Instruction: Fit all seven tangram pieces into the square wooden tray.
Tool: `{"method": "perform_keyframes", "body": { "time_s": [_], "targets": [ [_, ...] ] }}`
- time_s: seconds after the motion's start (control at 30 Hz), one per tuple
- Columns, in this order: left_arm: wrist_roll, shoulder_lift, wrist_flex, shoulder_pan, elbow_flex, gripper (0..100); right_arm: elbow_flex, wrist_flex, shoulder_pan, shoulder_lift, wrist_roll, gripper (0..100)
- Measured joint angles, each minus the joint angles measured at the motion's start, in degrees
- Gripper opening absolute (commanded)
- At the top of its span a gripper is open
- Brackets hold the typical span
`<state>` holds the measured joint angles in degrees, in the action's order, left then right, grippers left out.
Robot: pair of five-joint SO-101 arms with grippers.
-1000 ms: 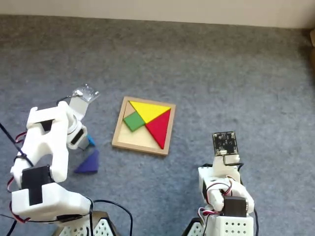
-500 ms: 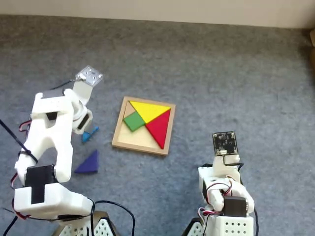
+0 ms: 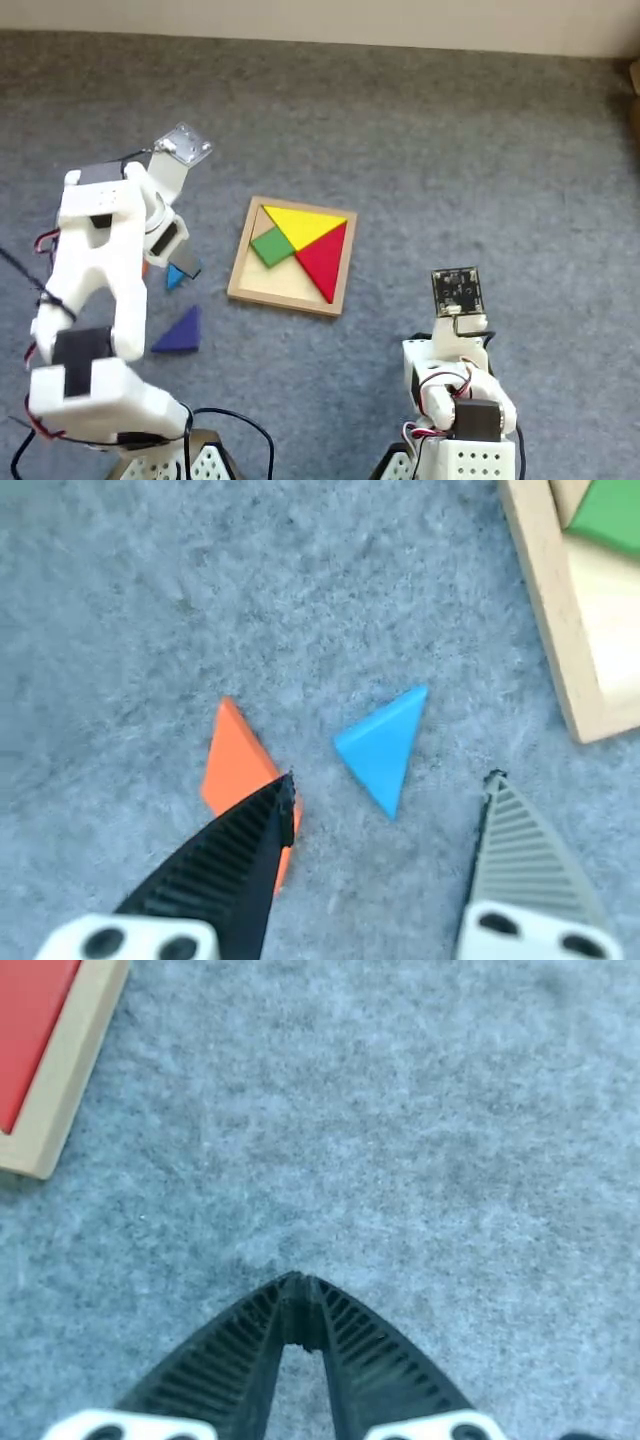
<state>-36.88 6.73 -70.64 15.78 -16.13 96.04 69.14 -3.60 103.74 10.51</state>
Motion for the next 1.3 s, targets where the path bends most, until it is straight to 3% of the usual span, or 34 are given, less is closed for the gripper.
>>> {"method": "perform_keyframes", "body": {
  "time_s": [0.4,0.83,1.13,1.3],
  "targets": [
    [0.0,19.96,-3.34,0.0,15.65,25,0.0,0.0,0.0,0.0,0.0,1.6],
    [0.18,21.98,-4.31,-0.35,16.7,16,0.0,0.0,0.0,0.0,0.0,1.6],
    [5.19,22.15,-7.21,-0.35,18.29,26,0.0,0.0,0.0,0.0,0.0,1.6],
    [9.23,22.15,-7.21,0.0,18.37,26,0.0,0.0,0.0,0.0,0.0,1.6]
  ]
}}
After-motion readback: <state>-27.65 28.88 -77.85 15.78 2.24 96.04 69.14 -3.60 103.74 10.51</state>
